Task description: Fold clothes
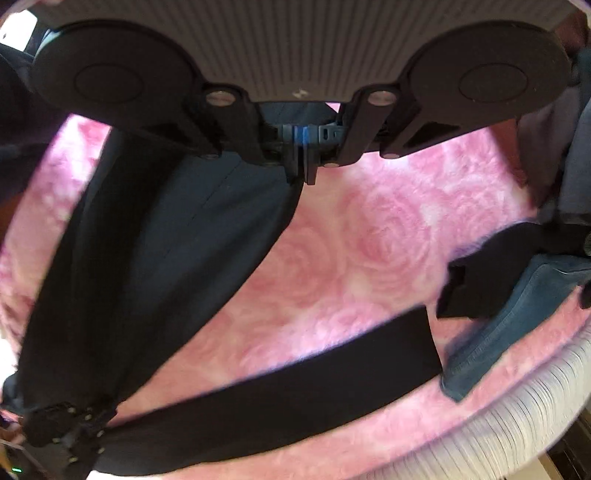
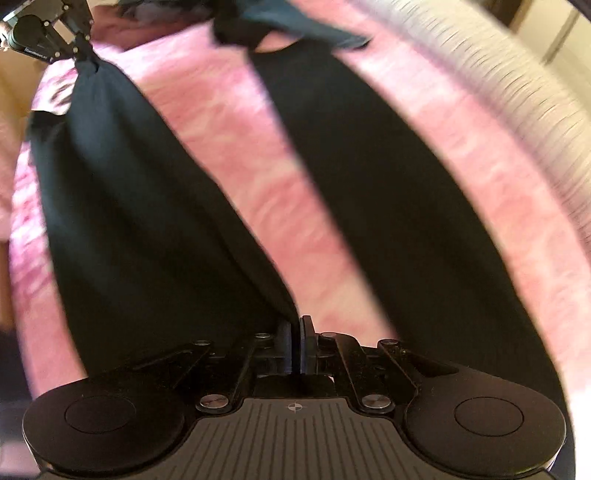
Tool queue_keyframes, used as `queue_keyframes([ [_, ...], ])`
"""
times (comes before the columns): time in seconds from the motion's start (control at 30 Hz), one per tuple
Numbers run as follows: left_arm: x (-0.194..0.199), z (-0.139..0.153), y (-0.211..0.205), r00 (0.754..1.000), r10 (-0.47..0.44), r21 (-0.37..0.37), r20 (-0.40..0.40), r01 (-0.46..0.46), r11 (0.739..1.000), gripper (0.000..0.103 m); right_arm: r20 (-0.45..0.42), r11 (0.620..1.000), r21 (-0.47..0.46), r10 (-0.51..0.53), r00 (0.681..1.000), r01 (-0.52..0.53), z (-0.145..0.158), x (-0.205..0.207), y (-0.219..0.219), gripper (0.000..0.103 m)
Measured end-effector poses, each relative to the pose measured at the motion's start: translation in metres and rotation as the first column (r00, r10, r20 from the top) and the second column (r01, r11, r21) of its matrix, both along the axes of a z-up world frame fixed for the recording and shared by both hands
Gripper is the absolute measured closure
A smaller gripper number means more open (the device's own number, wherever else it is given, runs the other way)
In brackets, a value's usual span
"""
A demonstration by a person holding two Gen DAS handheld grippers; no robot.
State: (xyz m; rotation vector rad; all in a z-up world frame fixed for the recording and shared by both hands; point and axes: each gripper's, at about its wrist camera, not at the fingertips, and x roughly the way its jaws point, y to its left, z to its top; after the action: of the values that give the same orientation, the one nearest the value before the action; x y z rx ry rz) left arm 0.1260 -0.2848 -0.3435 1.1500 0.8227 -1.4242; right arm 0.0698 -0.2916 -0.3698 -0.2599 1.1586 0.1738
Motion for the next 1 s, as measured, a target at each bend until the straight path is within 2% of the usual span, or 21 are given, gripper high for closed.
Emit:
queue_keyframes([
  [0.07,0.001,-0.020,-0.010,0.999,-0.032,0.045,0.017,0.031,0.999,0.100,0.031,0.999,-0.042,-0.022,0.999,0.023,-0.006,0.000,0.004,0.082],
  [0.1,0.002,-0.023,-0.009,0.999,-0.041,0.054,0.018,0.040,0.998,0.101,0.033,0.998,-0.062,-0.030,0.999,0.032,-0.010,-0.002,0.006,0.069],
  [0.13,0.002,-0.026,-0.009,0.999,-0.050,0.064,0.019,0.048,0.997,0.101,0.035,0.996,-0.077,-0.040,0.999,0.043,-0.013,-0.005,0.008,0.060],
  [0.2,0.004,-0.027,-0.008,0.998,-0.055,0.087,0.009,0.054,0.995,0.101,0.042,0.990,-0.032,-0.135,0.990,0.136,-0.006,-0.027,0.002,0.054],
  [0.27,0.006,-0.024,-0.008,0.999,-0.054,0.101,0.005,0.053,0.994,0.100,0.026,0.968,0.016,-0.250,0.968,0.249,-0.002,-0.051,-0.008,0.051],
  [0.33,0.009,-0.025,-0.012,0.999,-0.037,0.118,0.025,0.034,0.992,0.096,-0.055,0.916,0.029,-0.399,0.915,0.401,-0.011,-0.078,-0.023,0.049],
  [0.4,0.010,-0.027,-0.016,0.998,-0.021,0.142,0.054,0.013,0.990,0.094,-0.177,0.803,0.045,-0.579,0.796,0.594,-0.029,-0.119,-0.045,0.048],
  [0.43,0.007,-0.024,-0.018,0.996,-0.034,0.138,0.076,0.024,0.990,0.091,-0.194,0.741,0.061,-0.649,0.736,0.669,-0.030,-0.140,-0.051,0.048],
  [0.53,-0.002,-0.015,-0.021,0.986,-0.072,0.113,0.149,0.055,0.992,0.087,-0.247,0.514,0.100,-0.817,0.522,0.852,-0.031,-0.203,-0.071,0.048],
  [0.6,-0.015,-0.004,-0.022,0.971,-0.101,0.073,0.218,0.087,0.994,0.087,-0.209,0.364,0.145,-0.898,0.388,0.920,-0.017,-0.241,-0.077,0.048],
  [0.63,-0.024,0.002,-0.022,0.960,-0.122,0.048,0.252,0.114,0.992,0.087,-0.191,0.281,0.168,-0.931,0.311,0.945,-0.012,-0.259,-0.080,0.048],
  [0.67,-0.034,0.007,-0.022,0.953,-0.137,0.023,0.270,0.136,0.990,0.086,-0.176,0.198,0.190,-0.957,0.232,0.962,-0.007,-0.278,-0.084,0.048],
  [0.73,-0.061,0.018,-0.025,0.956,-0.164,-0.025,0.244,0.175,0.984,0.083,-0.148,0.048,0.215,-0.986,0.081,0.975,-0.003,-0.311,-0.094,0.047],
  [0.8,-0.099,0.025,-0.030,0.959,-0.221,-0.056,0.176,0.234,0.971,0.081,-0.121,-0.061,0.254,-0.992,-0.030,0.965,-0.006,-0.340,-0.111,0.047],
  [0.87,-0.142,0.027,-0.034,0.939,-0.317,-0.079,0.130,0.329,0.941,0.080,-0.099,-0.166,0.296,-0.985,-0.143,0.941,-0.008,-0.368,-0.127,0.047],
  [1.0,-0.242,0.021,-0.046,0.869,-0.495,-0.111,0.003,0.493,0.863,0.077,-0.069,-0.358,0.382,-0.930,-0.360,0.852,-0.013,-0.425,-0.161,0.047],
])
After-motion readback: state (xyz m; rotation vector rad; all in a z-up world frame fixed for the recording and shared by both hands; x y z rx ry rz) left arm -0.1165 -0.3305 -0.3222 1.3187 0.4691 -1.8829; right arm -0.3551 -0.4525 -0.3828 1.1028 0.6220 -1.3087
